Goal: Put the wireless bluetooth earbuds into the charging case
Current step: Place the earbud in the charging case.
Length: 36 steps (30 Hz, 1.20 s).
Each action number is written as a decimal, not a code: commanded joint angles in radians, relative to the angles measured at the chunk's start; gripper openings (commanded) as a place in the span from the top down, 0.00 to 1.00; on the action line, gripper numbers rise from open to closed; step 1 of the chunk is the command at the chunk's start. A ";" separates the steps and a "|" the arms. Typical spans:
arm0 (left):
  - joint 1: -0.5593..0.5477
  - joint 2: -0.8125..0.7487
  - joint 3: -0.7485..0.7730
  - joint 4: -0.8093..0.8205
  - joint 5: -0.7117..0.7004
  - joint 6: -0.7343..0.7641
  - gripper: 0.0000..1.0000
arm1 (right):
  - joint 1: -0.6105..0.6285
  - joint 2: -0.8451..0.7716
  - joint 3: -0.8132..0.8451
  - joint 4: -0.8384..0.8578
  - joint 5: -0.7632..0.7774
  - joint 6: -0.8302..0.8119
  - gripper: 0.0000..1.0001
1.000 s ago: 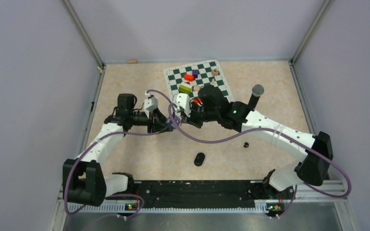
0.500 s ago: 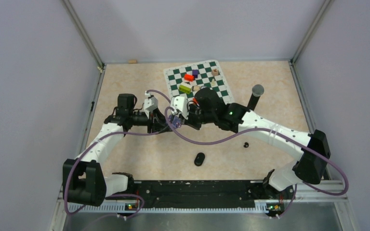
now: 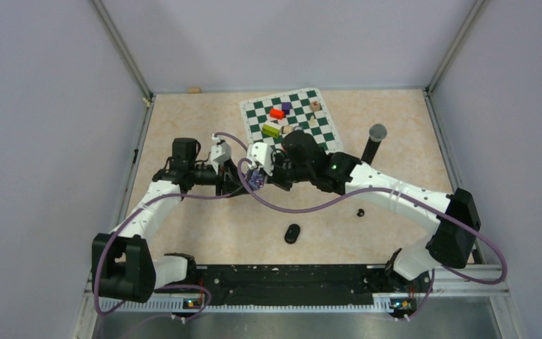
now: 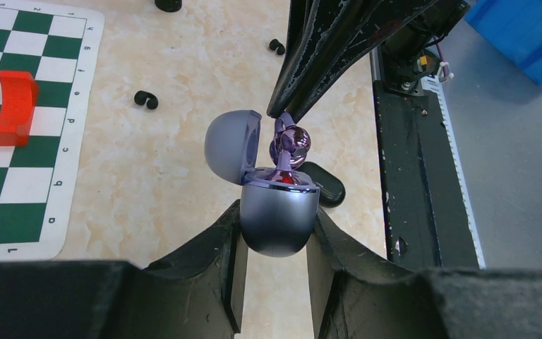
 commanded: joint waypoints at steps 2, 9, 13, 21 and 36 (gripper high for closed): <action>-0.005 -0.006 0.027 0.013 0.045 0.027 1.00 | 0.022 0.010 -0.004 0.026 0.009 -0.010 1.00; -0.005 -0.006 0.026 0.011 0.045 0.029 1.00 | 0.024 0.020 -0.002 0.023 0.001 -0.011 1.00; -0.005 -0.006 0.024 0.010 0.045 0.031 1.00 | 0.029 0.020 0.000 0.017 0.001 -0.016 1.00; -0.005 -0.005 0.026 0.011 0.045 0.030 1.00 | 0.036 0.033 0.006 0.017 0.003 -0.011 1.00; -0.005 -0.006 0.026 0.011 0.045 0.031 1.00 | 0.055 0.048 0.020 0.017 0.019 -0.002 1.00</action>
